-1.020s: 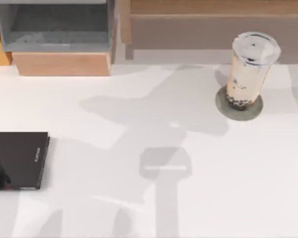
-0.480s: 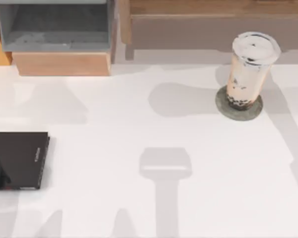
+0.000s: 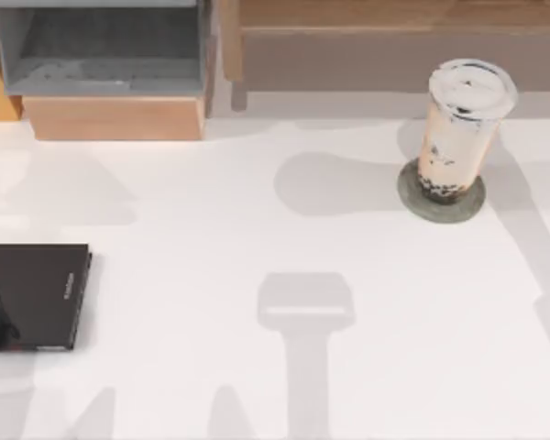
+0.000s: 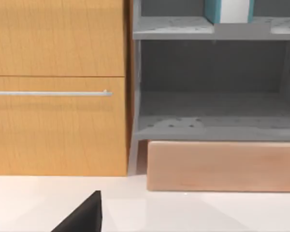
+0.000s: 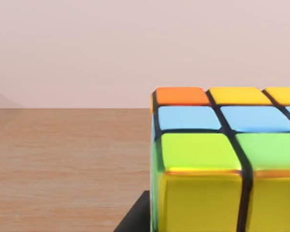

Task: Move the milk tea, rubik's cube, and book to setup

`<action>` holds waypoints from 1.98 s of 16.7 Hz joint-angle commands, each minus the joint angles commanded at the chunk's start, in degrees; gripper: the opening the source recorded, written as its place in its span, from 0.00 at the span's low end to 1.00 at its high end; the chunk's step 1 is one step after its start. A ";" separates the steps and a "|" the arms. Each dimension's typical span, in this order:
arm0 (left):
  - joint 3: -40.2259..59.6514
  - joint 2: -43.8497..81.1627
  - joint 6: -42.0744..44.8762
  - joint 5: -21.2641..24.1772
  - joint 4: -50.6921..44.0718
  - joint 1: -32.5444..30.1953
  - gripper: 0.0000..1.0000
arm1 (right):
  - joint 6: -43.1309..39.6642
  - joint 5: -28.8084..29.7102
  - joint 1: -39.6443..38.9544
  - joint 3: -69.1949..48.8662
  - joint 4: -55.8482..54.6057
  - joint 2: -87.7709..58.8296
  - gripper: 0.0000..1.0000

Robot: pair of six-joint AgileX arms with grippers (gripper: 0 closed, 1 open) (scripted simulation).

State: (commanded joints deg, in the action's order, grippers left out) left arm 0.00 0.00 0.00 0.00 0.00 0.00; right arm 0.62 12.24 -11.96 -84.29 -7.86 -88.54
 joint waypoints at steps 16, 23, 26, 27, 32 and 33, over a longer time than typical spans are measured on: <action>0.00 0.00 0.00 0.00 0.00 0.00 1.00 | 0.02 -0.86 2.39 -23.82 5.43 -22.07 0.00; 0.00 0.00 0.00 0.00 0.00 0.00 1.00 | 0.02 -0.86 2.39 -23.82 5.43 -22.07 0.53; 0.00 0.00 0.00 0.00 0.00 0.00 1.00 | 0.02 -0.86 2.39 -23.82 5.43 -22.07 0.75; 0.00 0.00 0.00 0.00 0.00 0.00 1.00 | 0.02 -0.86 2.39 -23.82 5.43 -22.07 0.83; 0.00 0.00 0.00 0.00 0.00 0.00 1.00 | 0.02 -0.86 2.39 -23.82 5.43 -22.07 1.00; 0.00 0.00 0.00 0.00 0.00 0.00 1.00 | 0.02 -0.86 2.39 -23.82 5.43 -22.07 1.00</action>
State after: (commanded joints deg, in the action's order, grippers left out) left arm 0.00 0.00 0.00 0.00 0.00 0.00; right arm 0.64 11.39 -9.57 -108.11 -2.43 -110.61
